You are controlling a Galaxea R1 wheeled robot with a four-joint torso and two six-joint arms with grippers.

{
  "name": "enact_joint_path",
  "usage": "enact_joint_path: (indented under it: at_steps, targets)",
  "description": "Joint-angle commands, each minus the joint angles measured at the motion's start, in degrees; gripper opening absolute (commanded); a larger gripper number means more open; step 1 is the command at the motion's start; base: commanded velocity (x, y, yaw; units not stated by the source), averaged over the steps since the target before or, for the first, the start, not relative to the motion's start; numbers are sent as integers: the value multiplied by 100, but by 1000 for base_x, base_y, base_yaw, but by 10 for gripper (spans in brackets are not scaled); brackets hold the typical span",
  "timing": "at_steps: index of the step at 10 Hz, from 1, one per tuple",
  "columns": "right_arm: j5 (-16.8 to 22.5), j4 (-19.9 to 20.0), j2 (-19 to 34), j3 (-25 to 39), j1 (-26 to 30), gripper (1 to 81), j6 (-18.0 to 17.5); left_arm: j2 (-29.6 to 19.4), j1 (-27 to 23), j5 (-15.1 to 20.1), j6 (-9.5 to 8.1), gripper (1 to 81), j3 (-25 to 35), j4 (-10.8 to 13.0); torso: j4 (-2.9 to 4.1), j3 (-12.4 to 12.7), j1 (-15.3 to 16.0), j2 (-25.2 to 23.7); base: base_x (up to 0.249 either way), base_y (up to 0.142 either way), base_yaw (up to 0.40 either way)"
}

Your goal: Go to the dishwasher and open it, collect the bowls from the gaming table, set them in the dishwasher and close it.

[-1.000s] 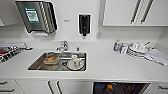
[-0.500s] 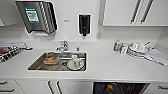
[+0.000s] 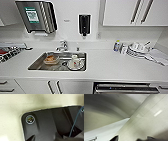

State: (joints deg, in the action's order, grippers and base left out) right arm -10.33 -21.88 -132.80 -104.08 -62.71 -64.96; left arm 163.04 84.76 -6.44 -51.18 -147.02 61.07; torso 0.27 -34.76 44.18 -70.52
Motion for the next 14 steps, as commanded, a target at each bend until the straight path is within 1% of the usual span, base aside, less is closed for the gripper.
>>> enact_joint_path:
  at_steps: [1, 2, 3, 4, 5, 6, 7, 8, 10, 11, 12, 14]
  targets:
    - [77, -2695, 138, -677, -937, 811, 54, -34, -166, 195, 46, 811, 6, 89, 0, 0, 0, 0, 0, 0, 0]
    - [-192, -3009, 43, -1053, -1289, 811, 46, -26, -166, 145, 167, 811, 6, 131, 0, 0, 0, 0, 0, 0, 0]
    - [-391, -3217, -56, -1385, -1607, 811, 45, -43, -166, -7, 231, 811, 6, 159, 0, 0, 0, 0, 0, 0, 0]
    - [-669, -3287, -239, -1925, -1845, 811, 45, -60, -166, -173, 240, 811, 6, 159, 0, 0, 0, 0, 0, 0, 0]
    - [-1020, -3279, -431, -2381, -2057, 811, 28, -43, -166, -183, 240, 811, 6, 159, 0, 0, 0, 0, 0, 0, 0]
    - [-1297, -3270, -662, -2801, -2224, 811, -16, -34, -166, -174, 240, 811, 6, 159, 0, 0, 0, 0, 0, 0, 0]
    - [-1507, -3261, -1005, -3275, -2373, 811, -25, -25, -166, -174, 231, 811, 6, 133, 0, 0, 0, 0, 0, 0, 0]
    - [-1533, -3252, -1467, -3816, -2514, 811, -34, -34, -166, -174, 231, 811, 6, 80, 0, 0, 0, 0, 0, 0, 0]
    - [-1604, -3322, -2120, -4575, -2691, 811, -25, -34, -148, -174, 222, 811, 6, 80, 0, 0, 0, 0, 0, 0, 0]
    - [-1656, -3479, -2322, -4760, -2743, 811, -25, -51, -148, -174, 196, 811, 6, 80, 0, 0, 0, -2, 0, 0, 0]
    - [-1657, -3560, -2419, -4787, -2787, 811, -25, -51, -148, -165, 196, 811, 6, 80, 0, 0, 0, -2, 0, 0, 0]
    - [-1639, -3586, -2639, -4892, -2831, 811, 36, -43, -148, -139, 169, 811, 6, 71, 0, 0, 0, -2, 0, 0, 0]
